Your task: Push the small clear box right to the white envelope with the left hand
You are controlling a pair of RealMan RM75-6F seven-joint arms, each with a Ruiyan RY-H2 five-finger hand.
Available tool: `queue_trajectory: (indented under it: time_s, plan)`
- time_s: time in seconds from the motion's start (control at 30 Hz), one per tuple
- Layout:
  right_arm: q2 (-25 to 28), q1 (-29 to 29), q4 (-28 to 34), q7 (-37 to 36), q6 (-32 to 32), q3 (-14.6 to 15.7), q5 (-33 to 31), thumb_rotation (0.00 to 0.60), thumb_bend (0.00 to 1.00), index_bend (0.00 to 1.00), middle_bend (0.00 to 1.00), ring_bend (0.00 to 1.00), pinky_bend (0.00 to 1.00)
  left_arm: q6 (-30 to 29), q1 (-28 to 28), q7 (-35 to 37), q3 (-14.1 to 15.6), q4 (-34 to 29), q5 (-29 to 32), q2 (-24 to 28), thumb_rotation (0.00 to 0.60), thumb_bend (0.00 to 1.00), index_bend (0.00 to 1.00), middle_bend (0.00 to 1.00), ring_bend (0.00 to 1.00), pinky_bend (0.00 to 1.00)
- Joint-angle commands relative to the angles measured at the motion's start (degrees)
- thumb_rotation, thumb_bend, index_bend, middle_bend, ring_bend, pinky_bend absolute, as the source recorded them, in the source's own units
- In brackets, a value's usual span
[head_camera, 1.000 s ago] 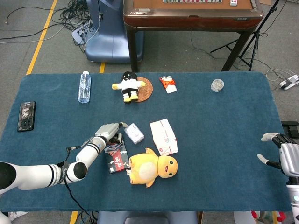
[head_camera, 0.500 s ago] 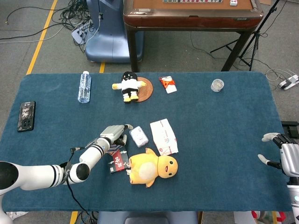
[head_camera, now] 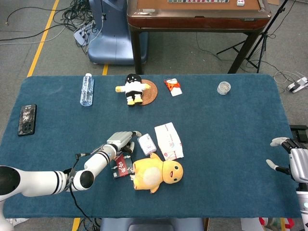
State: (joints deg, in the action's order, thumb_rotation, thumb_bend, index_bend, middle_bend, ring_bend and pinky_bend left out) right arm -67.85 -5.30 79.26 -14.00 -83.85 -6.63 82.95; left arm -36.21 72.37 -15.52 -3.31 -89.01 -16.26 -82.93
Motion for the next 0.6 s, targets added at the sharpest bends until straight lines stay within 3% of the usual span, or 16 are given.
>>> queue_trajectory:
  time_s: [0.03,0.43,0.6]
  plan:
    - [-0.02,0.05,0.0,-0.01,-0.08,0.0,0.0,0.6,0.0,0.45,0.37,0.29,0.4,-0.16,0.1,0.04,-0.04,-0.6,-0.53,0.2,0.6,0.74,0.16,1.0,1.0,1.0]
    - [0.08,0.3,0.19,0.06,-0.39,0.05,0.05,0.6,0.0,0.45,0.37,0.29,0.4,2.76,-0.41,2.13,-0.4,-1.74,-4.94,1.19,0.6,0.74,0.17,1.0,1.0,1.0]
    - [0.39,0.35,0.59,0.2,-0.59,-0.02,0.14,0.6,0.0,0.45,0.37,0.29,0.4,0.37,-2.0,3.72,-1.0,-3.49,-7.88,2.17,0.6,0.74,0.17,1.0,1.0,1.0]
